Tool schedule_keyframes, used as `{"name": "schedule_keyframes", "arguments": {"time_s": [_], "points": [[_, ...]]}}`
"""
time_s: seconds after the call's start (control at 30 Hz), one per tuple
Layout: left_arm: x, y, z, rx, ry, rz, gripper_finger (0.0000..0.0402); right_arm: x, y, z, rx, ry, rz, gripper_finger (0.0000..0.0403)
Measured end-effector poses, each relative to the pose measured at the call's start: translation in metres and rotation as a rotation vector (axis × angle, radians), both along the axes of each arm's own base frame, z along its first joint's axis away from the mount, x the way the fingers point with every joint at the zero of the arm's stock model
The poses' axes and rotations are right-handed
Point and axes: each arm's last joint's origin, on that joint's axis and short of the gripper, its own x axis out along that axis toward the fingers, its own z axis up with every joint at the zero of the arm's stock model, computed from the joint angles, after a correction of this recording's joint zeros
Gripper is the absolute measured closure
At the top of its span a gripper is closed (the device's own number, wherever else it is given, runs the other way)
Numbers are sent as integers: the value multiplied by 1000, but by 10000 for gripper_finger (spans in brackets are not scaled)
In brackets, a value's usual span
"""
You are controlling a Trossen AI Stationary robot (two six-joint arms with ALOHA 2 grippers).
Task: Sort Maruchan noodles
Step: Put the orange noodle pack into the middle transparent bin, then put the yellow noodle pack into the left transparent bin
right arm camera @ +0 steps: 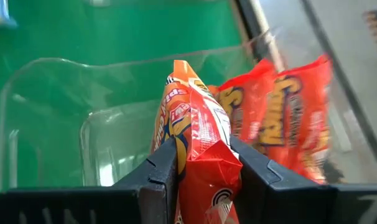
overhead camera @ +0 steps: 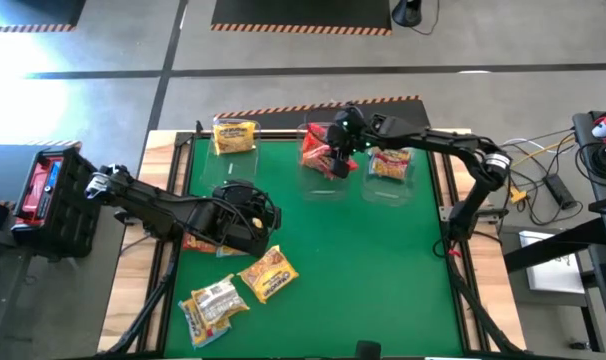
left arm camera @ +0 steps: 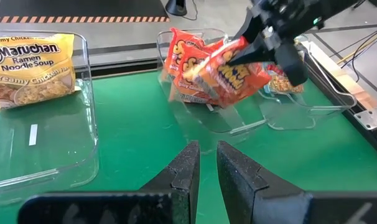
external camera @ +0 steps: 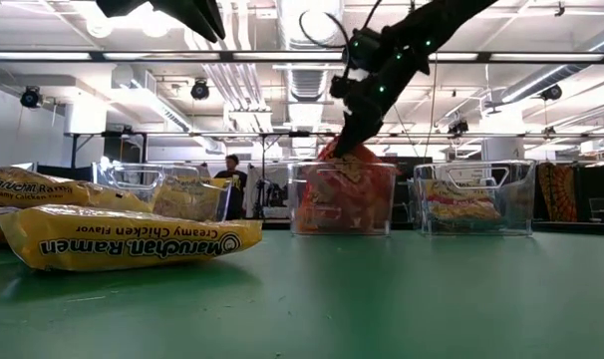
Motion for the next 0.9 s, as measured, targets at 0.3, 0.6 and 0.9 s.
{"name": "schedule_keyframes", "arguments": {"time_s": [0.3, 0.6, 0.9], "points": [[0, 0, 0, -7, -9, 8, 364, 10, -5, -12, 23, 36, -6, 280], [-1, 0, 0, -3, 1, 8, 364, 14, -8, -9, 3, 36, -5, 241], [-1, 0, 0, -4, 4, 7, 364, 13, -10, 30, -53, -55, -123, 221]]}}
